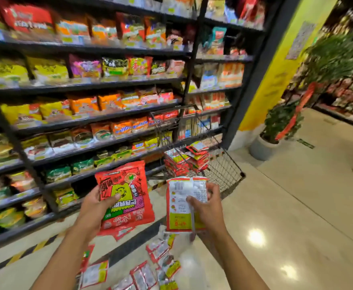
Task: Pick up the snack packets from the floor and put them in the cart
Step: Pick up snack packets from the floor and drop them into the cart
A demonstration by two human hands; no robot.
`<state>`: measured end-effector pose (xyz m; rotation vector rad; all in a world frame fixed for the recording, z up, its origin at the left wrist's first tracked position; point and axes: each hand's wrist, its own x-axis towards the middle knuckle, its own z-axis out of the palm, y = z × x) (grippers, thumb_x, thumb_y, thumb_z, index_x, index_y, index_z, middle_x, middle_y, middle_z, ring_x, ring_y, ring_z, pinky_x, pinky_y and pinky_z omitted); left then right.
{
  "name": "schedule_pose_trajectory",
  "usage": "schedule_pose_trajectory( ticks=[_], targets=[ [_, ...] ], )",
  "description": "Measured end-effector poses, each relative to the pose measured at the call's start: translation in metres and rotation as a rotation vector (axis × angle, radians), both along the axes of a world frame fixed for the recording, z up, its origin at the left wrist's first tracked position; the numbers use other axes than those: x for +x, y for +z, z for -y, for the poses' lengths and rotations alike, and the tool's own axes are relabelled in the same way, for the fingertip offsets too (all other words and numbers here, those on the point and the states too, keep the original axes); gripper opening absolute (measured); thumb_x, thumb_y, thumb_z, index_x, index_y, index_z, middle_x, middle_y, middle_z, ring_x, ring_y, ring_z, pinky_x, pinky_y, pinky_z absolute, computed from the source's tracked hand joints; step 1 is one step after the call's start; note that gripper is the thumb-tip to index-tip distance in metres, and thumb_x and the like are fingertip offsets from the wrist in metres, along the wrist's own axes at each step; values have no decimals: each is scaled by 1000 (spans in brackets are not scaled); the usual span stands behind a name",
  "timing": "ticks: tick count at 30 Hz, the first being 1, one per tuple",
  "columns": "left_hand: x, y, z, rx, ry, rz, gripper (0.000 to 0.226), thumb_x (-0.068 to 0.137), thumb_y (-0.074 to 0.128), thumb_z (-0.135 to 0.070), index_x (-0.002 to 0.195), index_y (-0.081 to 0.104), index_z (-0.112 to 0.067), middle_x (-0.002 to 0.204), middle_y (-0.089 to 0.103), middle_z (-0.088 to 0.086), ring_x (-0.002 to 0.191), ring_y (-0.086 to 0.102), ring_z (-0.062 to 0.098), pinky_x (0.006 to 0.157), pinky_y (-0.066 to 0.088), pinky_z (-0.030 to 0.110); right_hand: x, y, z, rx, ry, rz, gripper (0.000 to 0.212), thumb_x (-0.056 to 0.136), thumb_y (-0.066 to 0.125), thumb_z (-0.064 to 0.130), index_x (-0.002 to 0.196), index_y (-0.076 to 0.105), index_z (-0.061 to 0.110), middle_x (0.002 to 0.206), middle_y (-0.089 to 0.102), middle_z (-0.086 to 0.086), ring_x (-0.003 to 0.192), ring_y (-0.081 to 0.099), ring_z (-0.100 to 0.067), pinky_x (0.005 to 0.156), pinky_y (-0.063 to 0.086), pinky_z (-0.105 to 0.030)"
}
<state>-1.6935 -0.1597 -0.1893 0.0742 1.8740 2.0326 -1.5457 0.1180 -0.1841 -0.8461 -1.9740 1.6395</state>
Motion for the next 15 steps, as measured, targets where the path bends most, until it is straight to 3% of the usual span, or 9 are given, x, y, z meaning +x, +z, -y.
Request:
schedule_pose_trajectory(
  ticks=[4, 10, 15],
  targets=[
    [58, 33, -102, 42, -25, -45, 32, 89, 71, 6, 112, 67, -15, 92, 81, 1, 74, 77, 12, 55, 58, 23, 62, 31, -90, 42, -37, -53, 54, 82, 80, -5, 115, 45, 20, 109, 76, -4, 89, 76, -12, 78, 62, -33],
    [102, 68, -222, 49, -117, -50, 31, 91, 71, 1, 119, 66, -12, 102, 80, 11, 87, 77, 31, 76, 60, 43, 121, 58, -200, 108, -123, -88, 57, 77, 86, 5, 107, 47, 33, 107, 76, -2, 94, 77, -18, 87, 61, -51],
    [111, 80, -295, 48, -171, -44, 30, 90, 73, -2, 116, 66, -15, 102, 80, 11, 90, 77, 37, 81, 60, 49, 136, 68, -260, 75, -165, -122, 55, 80, 84, 5, 110, 46, 30, 105, 75, 1, 91, 77, -15, 84, 63, -48]
  ],
)
